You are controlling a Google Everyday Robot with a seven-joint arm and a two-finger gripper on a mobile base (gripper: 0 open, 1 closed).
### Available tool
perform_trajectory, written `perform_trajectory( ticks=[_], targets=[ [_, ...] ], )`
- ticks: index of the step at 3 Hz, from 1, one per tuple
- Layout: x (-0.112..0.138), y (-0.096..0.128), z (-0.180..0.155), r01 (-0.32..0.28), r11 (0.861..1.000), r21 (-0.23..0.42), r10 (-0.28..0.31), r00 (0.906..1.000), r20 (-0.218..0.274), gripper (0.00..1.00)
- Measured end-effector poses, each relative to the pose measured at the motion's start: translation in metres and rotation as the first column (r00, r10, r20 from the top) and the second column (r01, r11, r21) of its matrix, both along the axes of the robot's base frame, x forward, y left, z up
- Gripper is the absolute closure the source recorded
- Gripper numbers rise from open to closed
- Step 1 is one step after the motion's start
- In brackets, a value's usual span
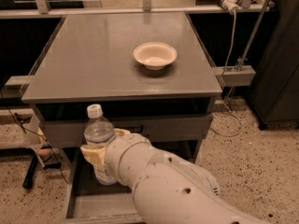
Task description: Place blue plastic bottle into middle drawer
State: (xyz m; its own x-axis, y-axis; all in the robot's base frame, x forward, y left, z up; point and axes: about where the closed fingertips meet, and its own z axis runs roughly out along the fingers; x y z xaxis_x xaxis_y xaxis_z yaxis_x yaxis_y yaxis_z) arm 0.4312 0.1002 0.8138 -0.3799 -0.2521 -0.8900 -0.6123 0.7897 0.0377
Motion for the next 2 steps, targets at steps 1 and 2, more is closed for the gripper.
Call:
perform_trajectory(
  ticks=[1,2],
  targets=[
    [0.001,0.001,0.002,-0.002,1.000,0.001,0.002,1.0000,0.003,1.00],
    [-0.010,-0.009,-0.036,0.060,0.998,0.014,-0.059,0.9973,-0.044,1.00]
  ],
)
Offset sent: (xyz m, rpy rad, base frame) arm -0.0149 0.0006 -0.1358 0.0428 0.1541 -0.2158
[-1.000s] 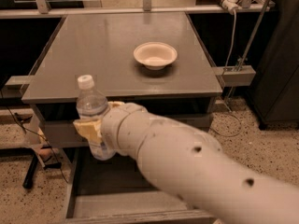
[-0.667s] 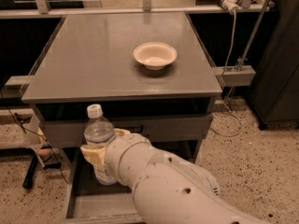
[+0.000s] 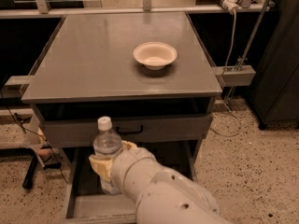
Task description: Place blue plastic bottle into middle drawer
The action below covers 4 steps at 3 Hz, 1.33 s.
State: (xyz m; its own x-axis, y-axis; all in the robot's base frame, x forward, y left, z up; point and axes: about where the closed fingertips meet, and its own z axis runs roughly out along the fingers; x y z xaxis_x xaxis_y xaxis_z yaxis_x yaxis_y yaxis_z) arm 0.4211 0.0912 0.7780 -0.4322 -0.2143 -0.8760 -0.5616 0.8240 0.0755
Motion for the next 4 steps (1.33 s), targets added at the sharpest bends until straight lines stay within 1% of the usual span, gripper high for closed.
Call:
perform_trajectory(
  ticks=[1,2,3,4],
  targets=[
    [-0.008,-0.011,-0.043,0.078,0.997,0.004,-0.078,0.9963,-0.036,1.00],
    [-0.007,-0.019,-0.079,0.139,0.990,-0.037,-0.141,0.9893,-0.039,1.00],
    [0.005,-0.031,-0.073,0.208,0.978,-0.032,-0.208,0.9781,-0.004,1.00],
    [0.005,-0.031,-0.073,0.208,0.978,-0.032,-0.208,0.9782,-0.003,1.00]
  ],
)
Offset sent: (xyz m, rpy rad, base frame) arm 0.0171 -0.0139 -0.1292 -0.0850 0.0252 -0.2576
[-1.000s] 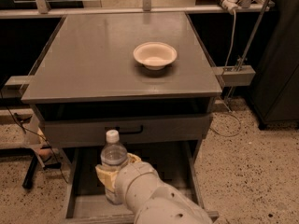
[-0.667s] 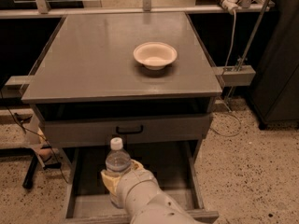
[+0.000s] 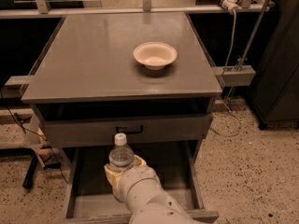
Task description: Place blue plastic bottle into middle drawer
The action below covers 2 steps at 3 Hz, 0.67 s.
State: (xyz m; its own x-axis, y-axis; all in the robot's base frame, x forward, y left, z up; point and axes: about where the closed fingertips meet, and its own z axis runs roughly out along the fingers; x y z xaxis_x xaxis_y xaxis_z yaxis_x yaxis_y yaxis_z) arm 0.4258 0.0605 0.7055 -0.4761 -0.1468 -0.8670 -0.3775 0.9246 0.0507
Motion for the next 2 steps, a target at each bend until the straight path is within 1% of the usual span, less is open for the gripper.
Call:
perform_trajectory(
  ticks=[1,2],
  targets=[
    [0.004,0.004,-0.011,0.030,0.999,0.027,-0.031,0.9995,0.007,1.00],
    [-0.004,0.035,-0.057,0.017,0.997,0.076,-0.013,0.9988,-0.048,1.00]
  ],
)
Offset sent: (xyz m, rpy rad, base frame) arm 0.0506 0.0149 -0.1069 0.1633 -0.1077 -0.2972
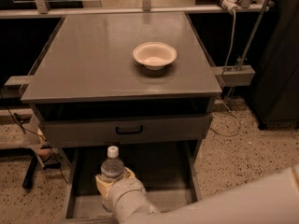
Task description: Place blue plastic bottle into middle drawer
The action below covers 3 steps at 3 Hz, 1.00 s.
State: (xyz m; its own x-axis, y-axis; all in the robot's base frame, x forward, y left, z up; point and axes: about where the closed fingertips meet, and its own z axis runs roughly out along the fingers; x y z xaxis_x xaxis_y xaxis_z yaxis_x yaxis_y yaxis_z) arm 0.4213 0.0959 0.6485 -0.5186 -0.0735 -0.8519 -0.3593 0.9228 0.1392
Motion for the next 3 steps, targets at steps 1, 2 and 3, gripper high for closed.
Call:
perform_trajectory(
  ticks=[1,2,3],
  targets=[
    [0.0051,0.0120,-0.0465,0.034,0.999,0.040,-0.033,0.9988,-0.036,1.00],
    [0.0102,0.0023,-0.0562,0.081,0.996,0.038,-0.080,0.9964,-0.030,1.00],
    [0.0102,0.0022,-0.0562,0.081,0.996,0.038,-0.080,0.9964,-0.029,1.00]
  ],
)
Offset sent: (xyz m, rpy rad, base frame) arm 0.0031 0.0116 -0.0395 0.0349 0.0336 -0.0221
